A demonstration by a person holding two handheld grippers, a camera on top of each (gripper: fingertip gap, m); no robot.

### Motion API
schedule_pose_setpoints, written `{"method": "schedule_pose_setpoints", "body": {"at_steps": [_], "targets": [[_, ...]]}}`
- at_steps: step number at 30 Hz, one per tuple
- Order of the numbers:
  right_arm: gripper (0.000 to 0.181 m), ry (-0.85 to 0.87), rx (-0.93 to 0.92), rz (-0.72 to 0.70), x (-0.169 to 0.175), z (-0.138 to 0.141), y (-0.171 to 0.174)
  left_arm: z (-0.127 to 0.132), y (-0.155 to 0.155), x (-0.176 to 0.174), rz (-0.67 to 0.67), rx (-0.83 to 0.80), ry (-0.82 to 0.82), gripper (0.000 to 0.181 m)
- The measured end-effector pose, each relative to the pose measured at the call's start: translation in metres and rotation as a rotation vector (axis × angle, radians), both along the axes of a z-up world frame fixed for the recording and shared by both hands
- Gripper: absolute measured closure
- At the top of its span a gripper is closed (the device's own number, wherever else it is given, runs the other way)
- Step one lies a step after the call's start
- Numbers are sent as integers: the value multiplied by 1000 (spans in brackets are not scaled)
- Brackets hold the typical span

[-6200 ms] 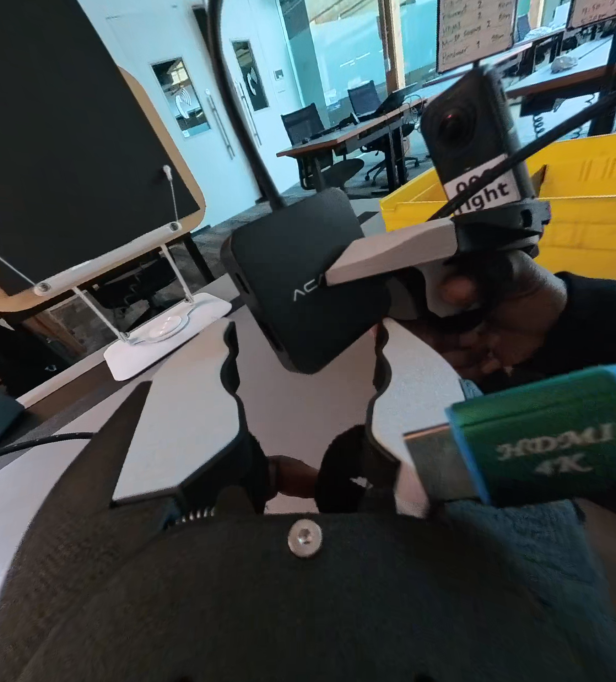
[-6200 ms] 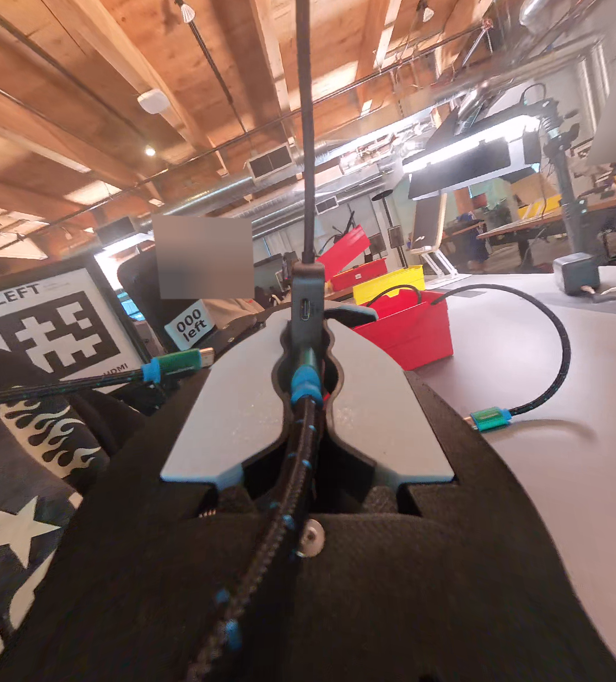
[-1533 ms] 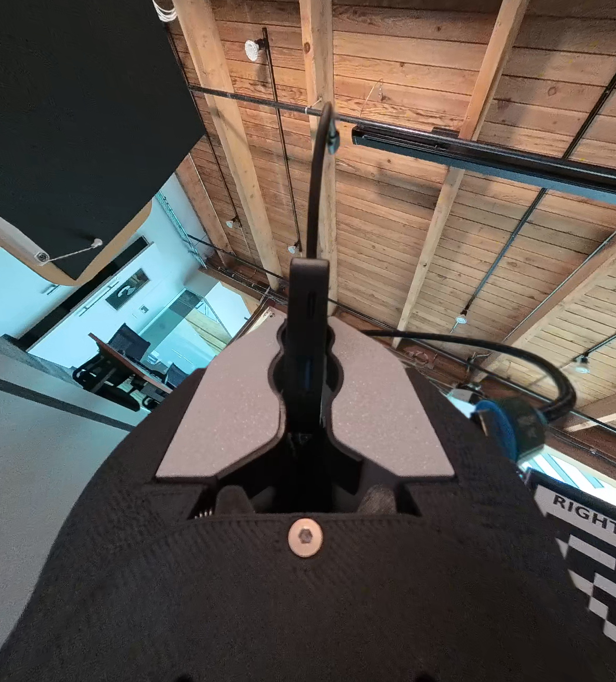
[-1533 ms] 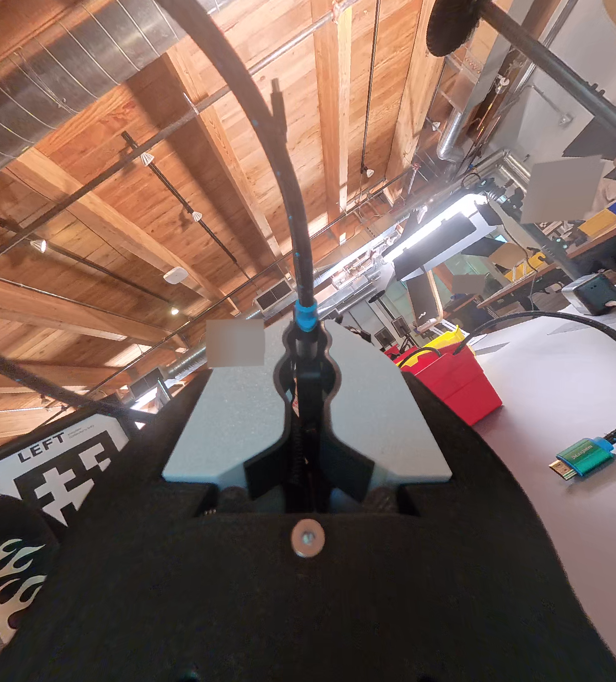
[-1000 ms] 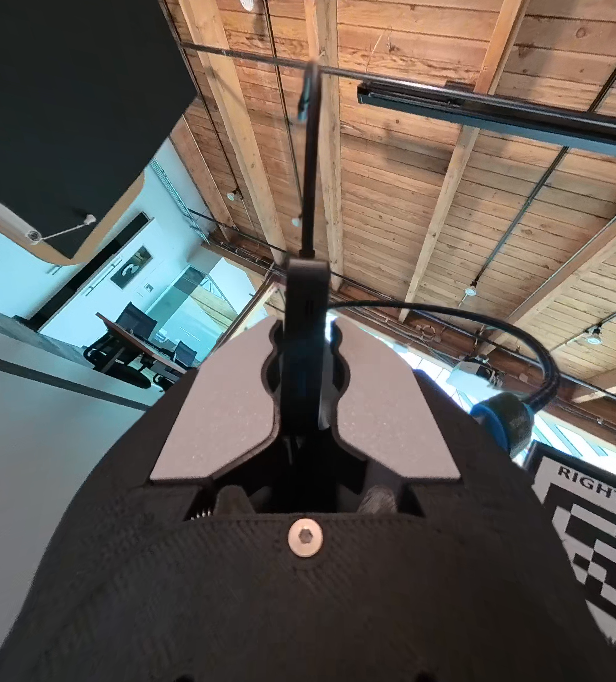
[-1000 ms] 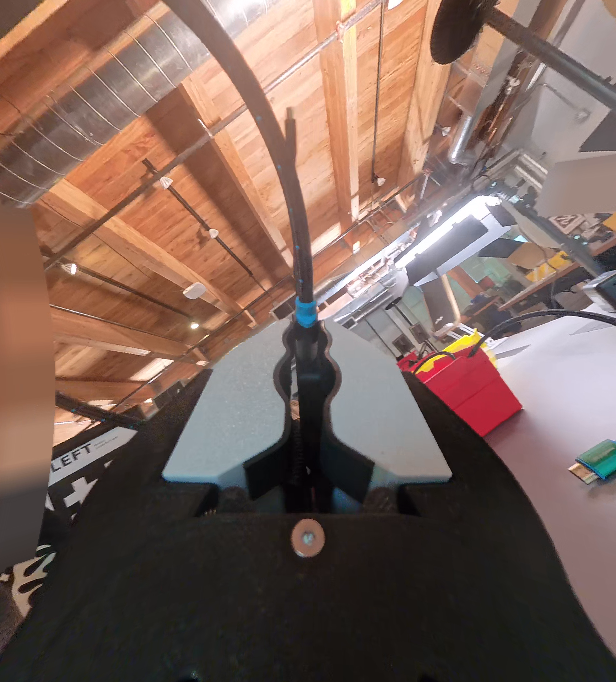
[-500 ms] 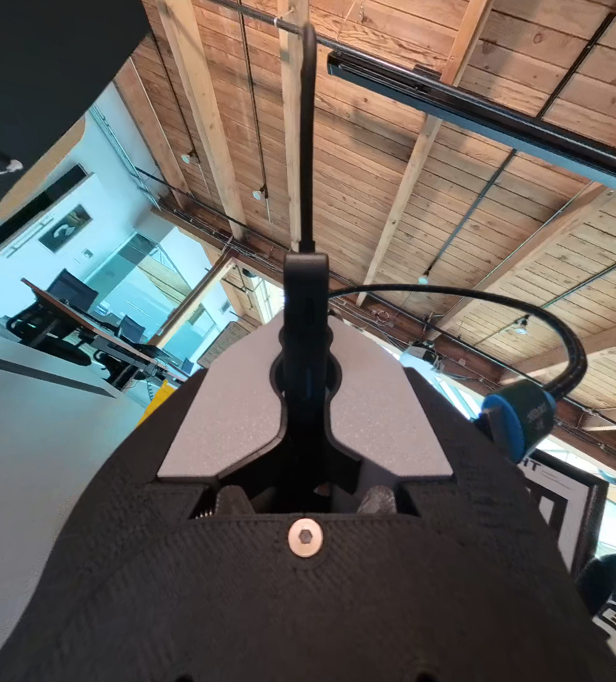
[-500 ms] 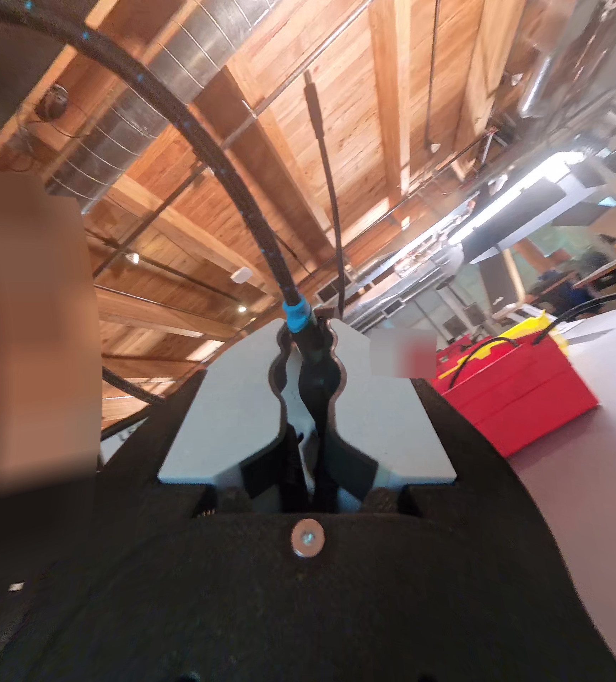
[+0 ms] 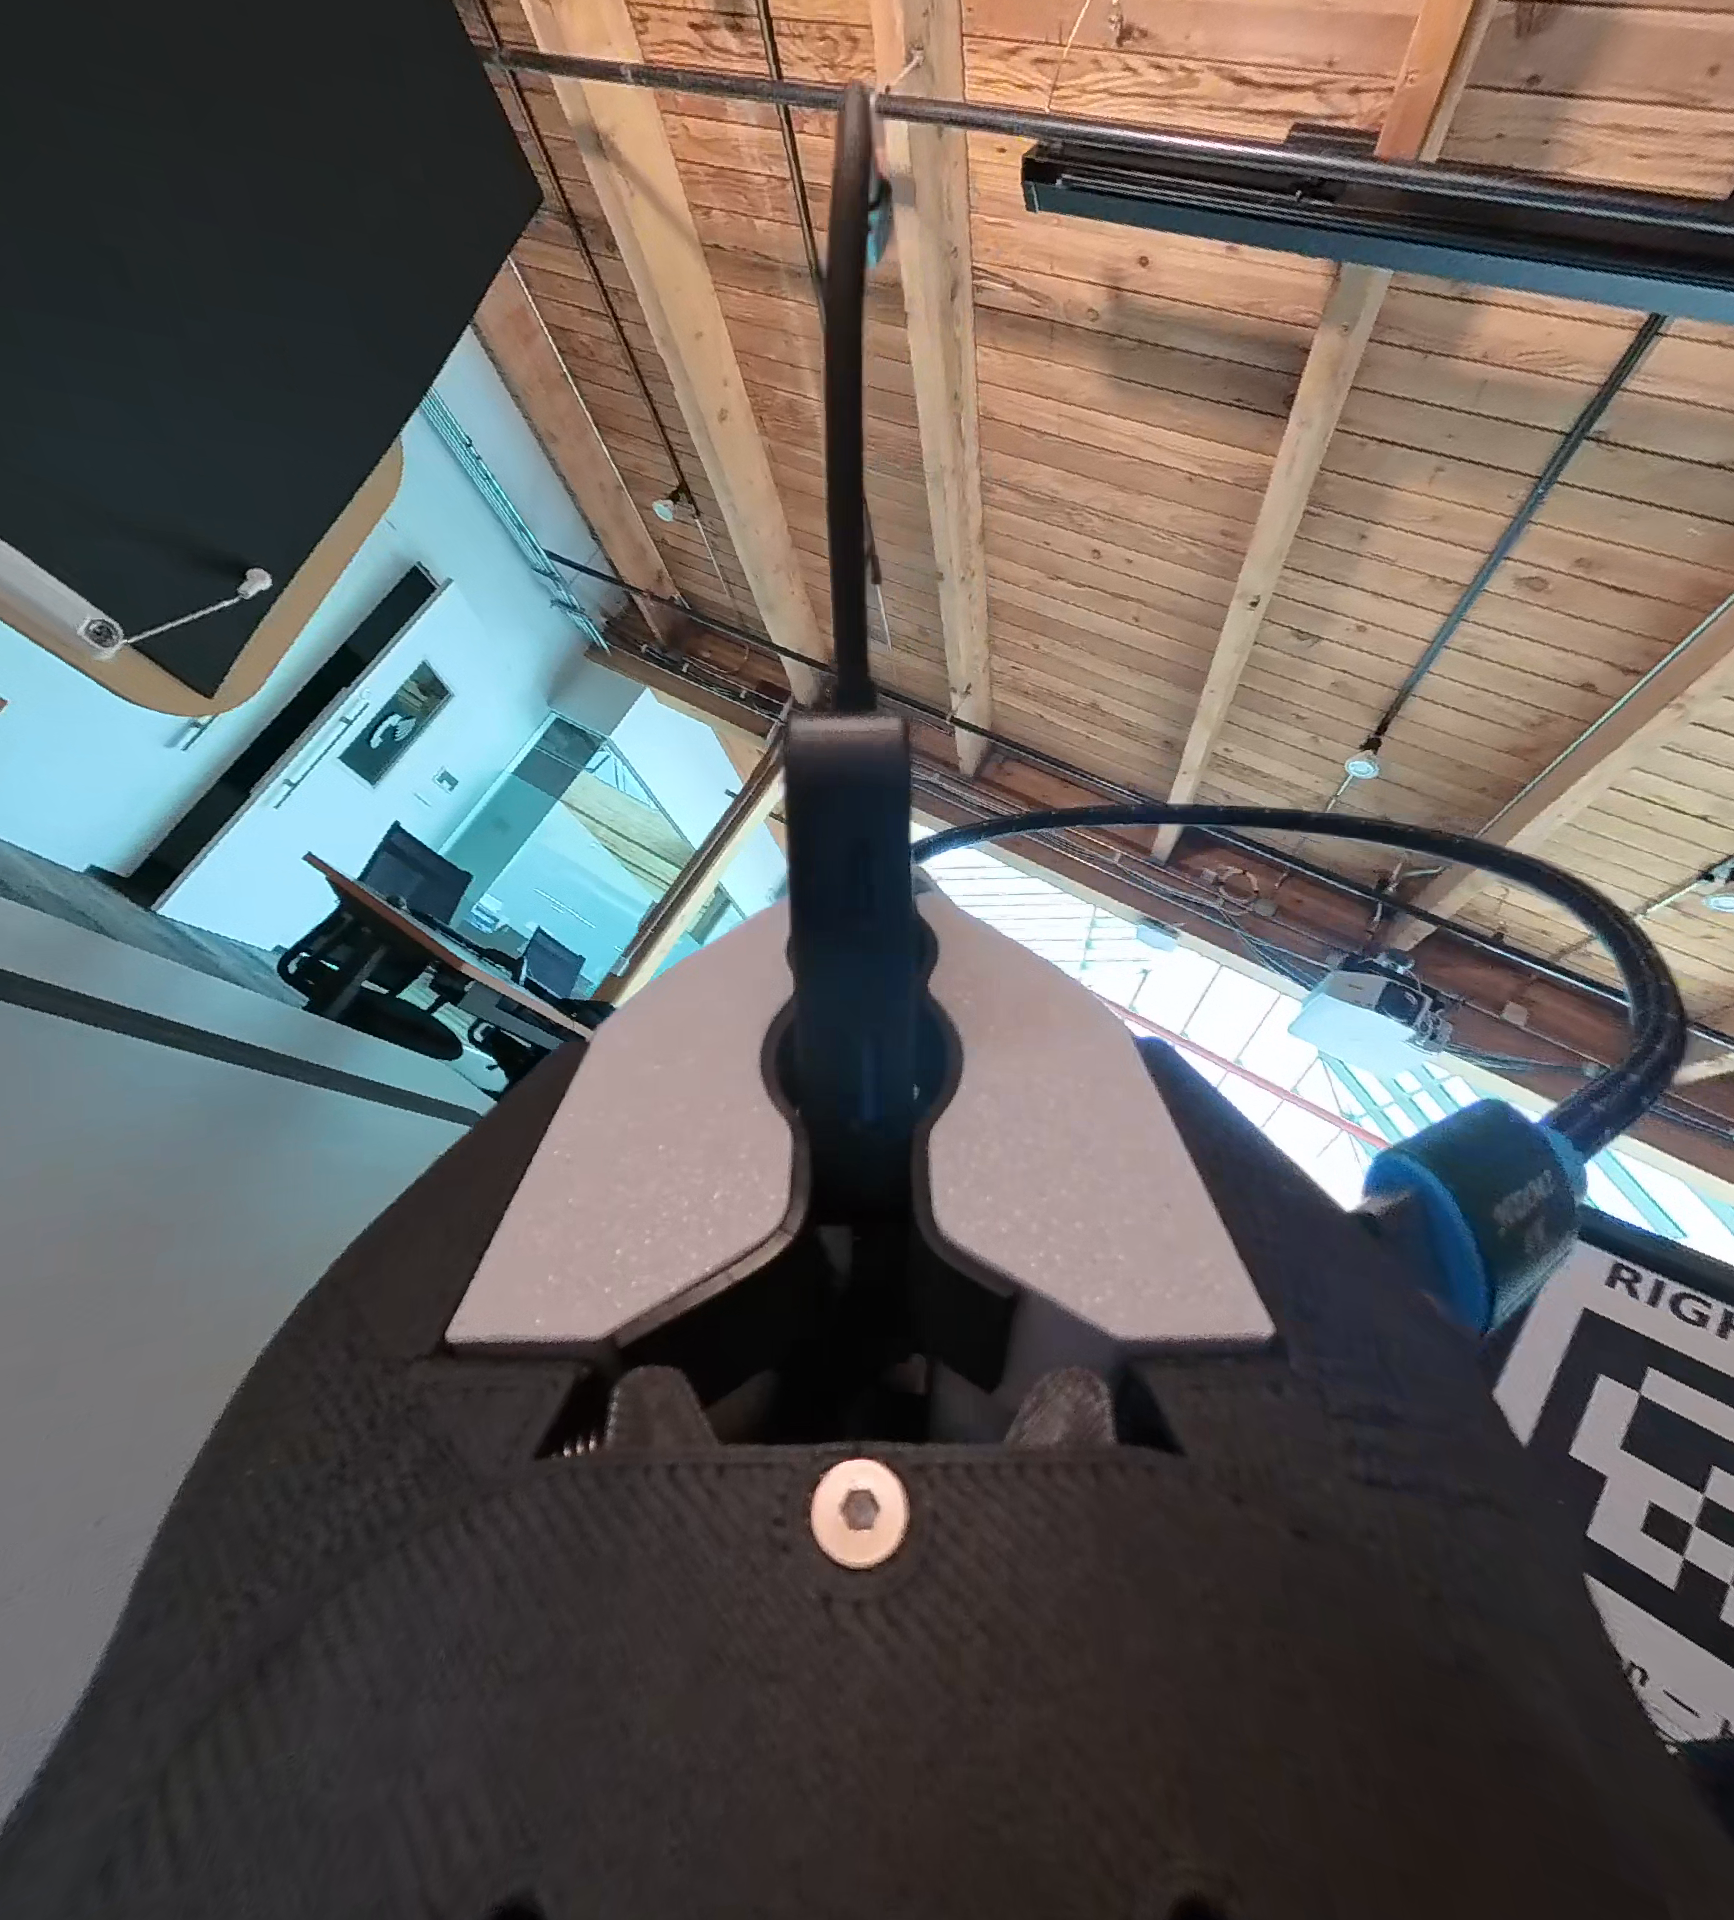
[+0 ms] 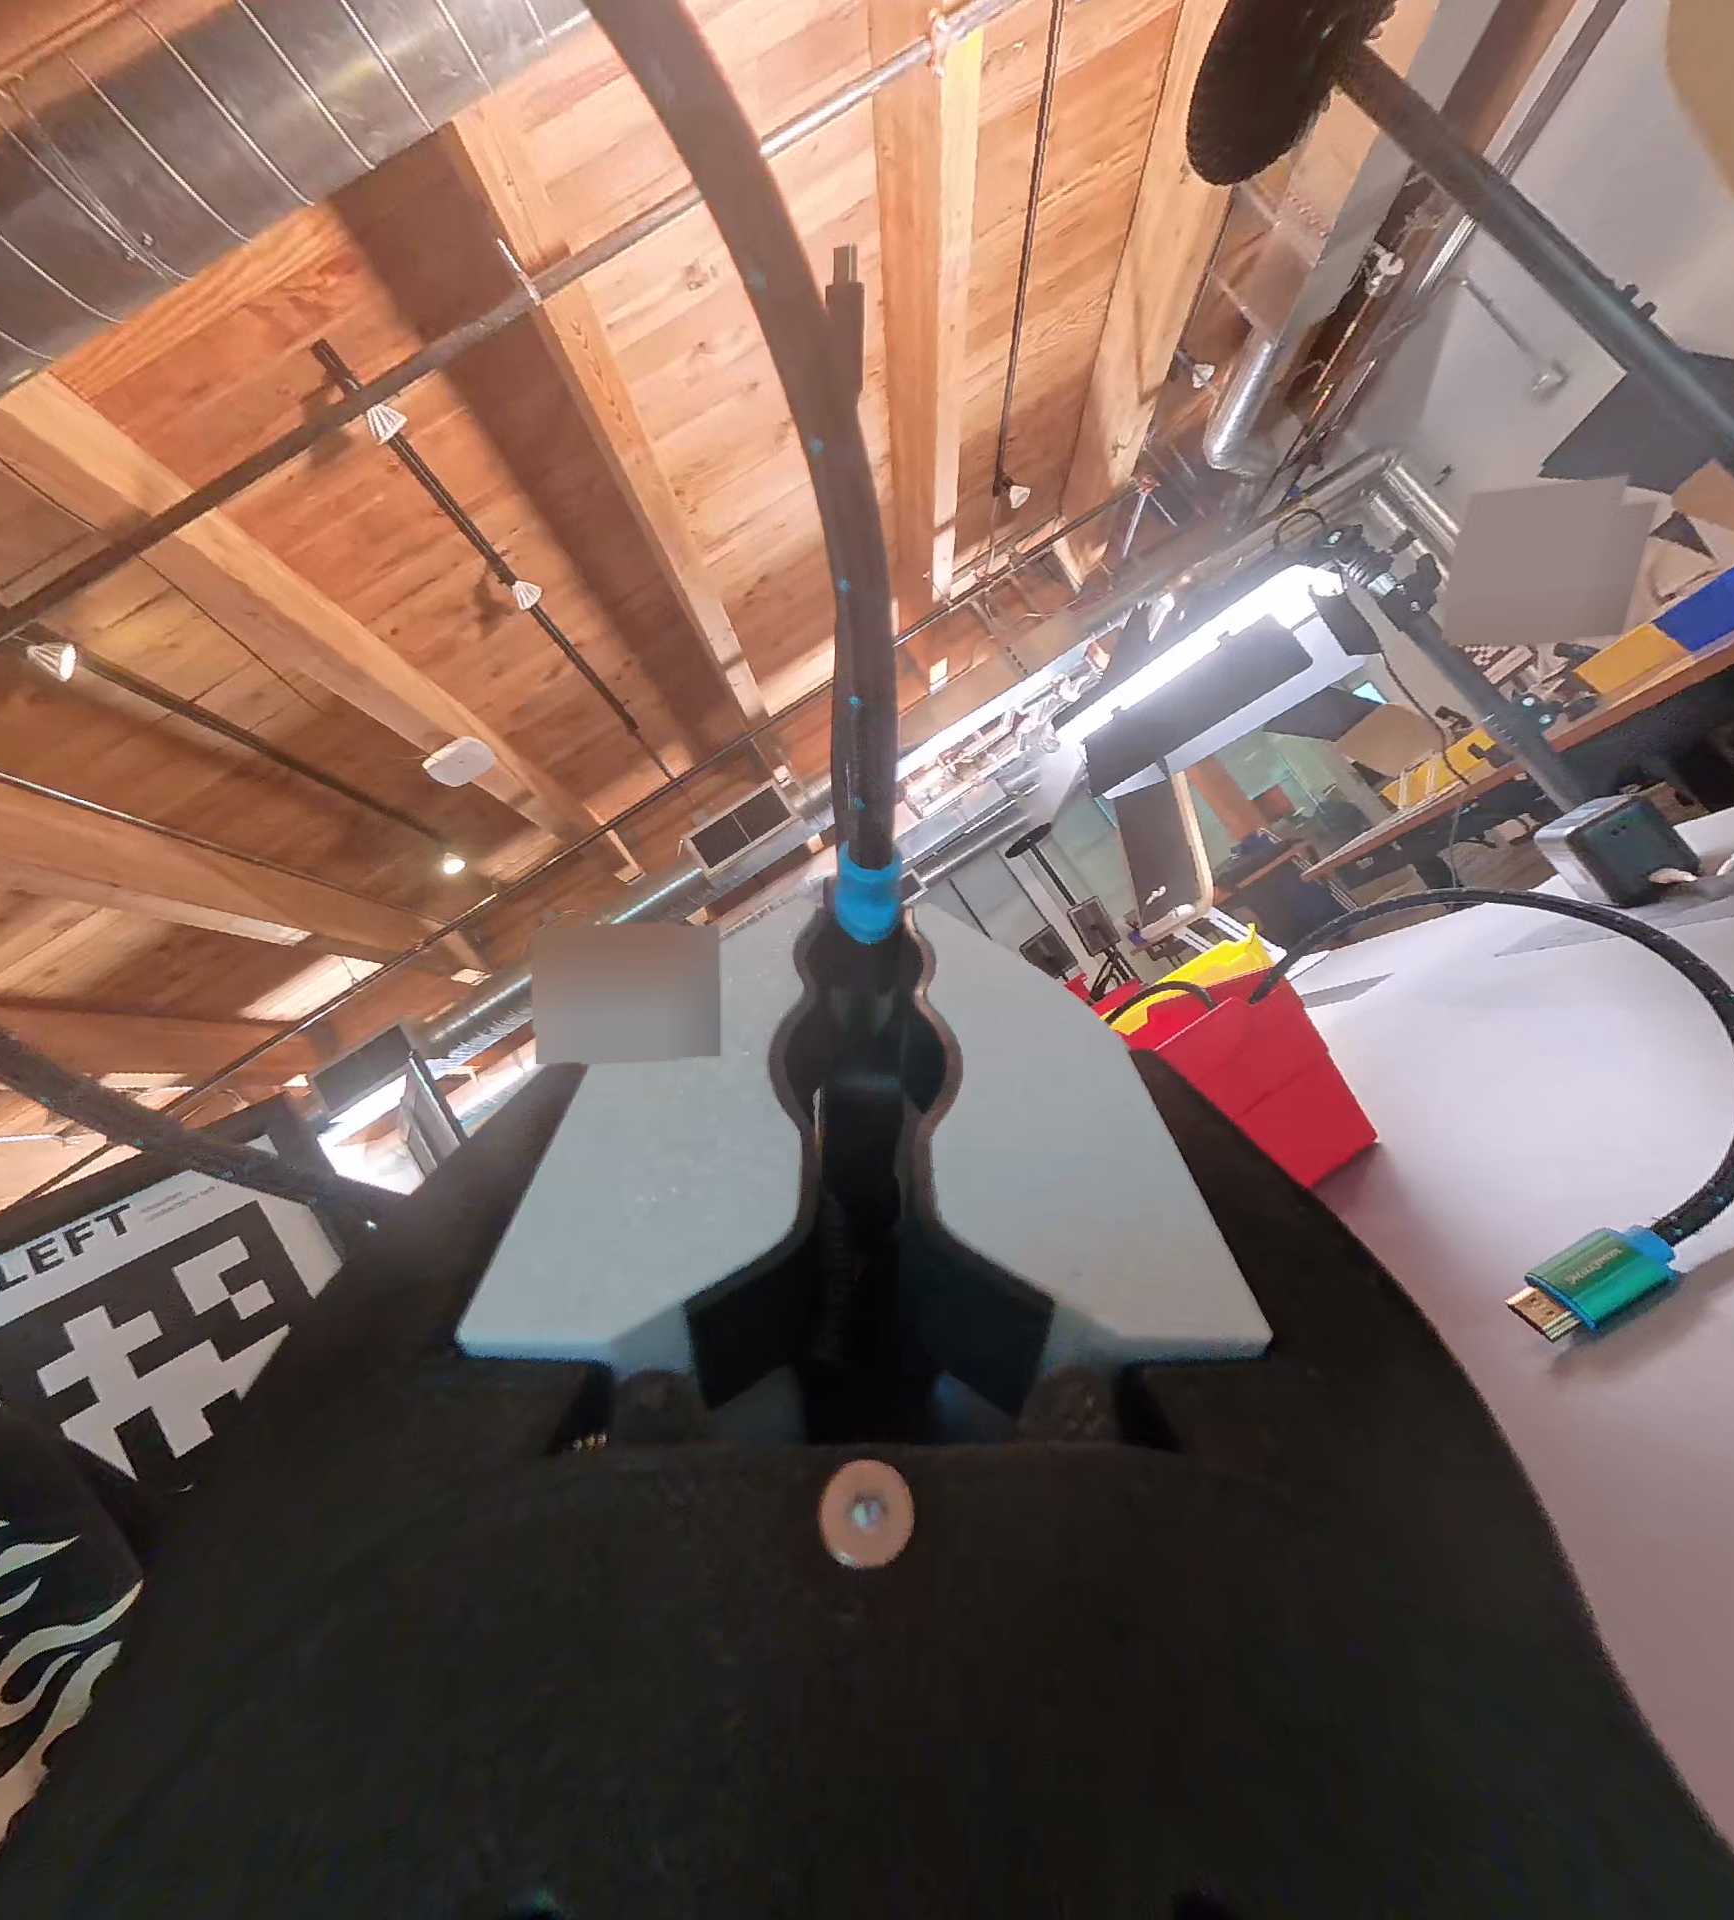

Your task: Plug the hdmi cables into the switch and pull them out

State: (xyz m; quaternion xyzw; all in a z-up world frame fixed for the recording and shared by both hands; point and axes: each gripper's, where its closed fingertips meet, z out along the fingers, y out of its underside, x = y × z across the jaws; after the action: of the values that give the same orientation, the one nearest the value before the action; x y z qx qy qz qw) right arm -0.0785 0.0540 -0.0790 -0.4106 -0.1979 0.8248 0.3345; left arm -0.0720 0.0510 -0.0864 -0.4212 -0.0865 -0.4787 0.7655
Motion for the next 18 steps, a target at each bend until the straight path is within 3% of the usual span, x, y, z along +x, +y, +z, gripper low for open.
{"method": "schedule_pose_setpoints", "body": {"at_steps": [17,18], "targets": [[171,7,-13,-7,1,-1,3,0,-1,-4,67,-14,8,169],[169,74,-101,-77,10,3,20,2,-4,-12,97,10,-41,169]]}}
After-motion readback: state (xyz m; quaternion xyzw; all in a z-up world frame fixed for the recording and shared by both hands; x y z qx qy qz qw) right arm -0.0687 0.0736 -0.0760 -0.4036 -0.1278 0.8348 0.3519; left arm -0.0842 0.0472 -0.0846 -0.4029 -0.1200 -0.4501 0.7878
